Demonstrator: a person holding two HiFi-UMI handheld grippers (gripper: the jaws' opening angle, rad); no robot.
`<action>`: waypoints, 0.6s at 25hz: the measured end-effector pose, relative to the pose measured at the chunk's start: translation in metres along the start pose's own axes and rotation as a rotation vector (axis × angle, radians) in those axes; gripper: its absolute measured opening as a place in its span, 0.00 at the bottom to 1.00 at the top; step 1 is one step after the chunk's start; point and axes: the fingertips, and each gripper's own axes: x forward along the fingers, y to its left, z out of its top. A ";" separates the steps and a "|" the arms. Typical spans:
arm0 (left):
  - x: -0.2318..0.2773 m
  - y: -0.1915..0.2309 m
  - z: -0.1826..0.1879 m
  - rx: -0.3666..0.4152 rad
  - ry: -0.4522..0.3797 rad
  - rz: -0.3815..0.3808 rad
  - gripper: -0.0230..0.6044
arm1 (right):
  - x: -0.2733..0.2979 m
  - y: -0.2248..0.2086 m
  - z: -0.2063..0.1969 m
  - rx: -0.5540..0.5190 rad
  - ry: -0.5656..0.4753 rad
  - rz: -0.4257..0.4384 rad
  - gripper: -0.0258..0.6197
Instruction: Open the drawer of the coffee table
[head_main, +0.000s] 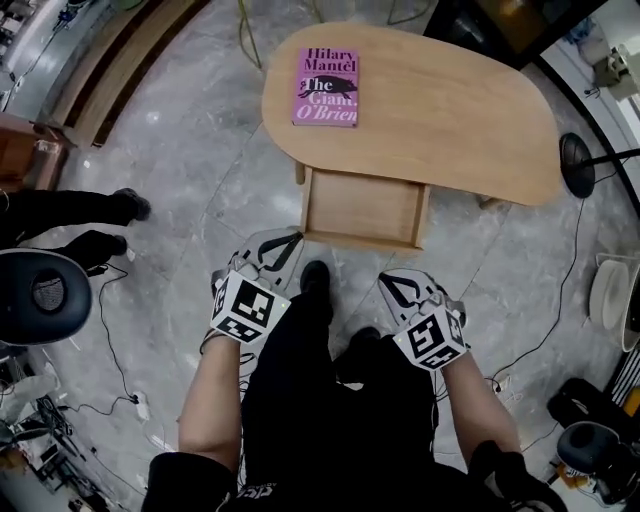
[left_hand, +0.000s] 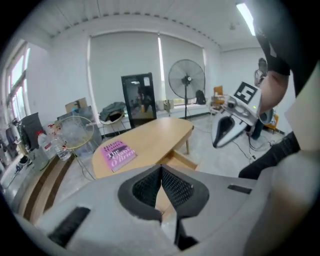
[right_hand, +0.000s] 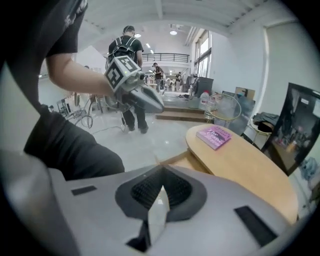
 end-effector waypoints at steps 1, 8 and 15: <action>-0.011 -0.002 0.020 -0.021 -0.033 0.022 0.05 | -0.011 0.012 0.011 0.039 -0.010 0.018 0.05; -0.089 -0.035 0.133 -0.063 -0.179 0.039 0.05 | -0.099 0.045 0.078 0.221 -0.126 0.018 0.05; -0.137 -0.095 0.185 -0.067 -0.205 0.047 0.05 | -0.188 0.058 0.095 0.269 -0.208 -0.066 0.05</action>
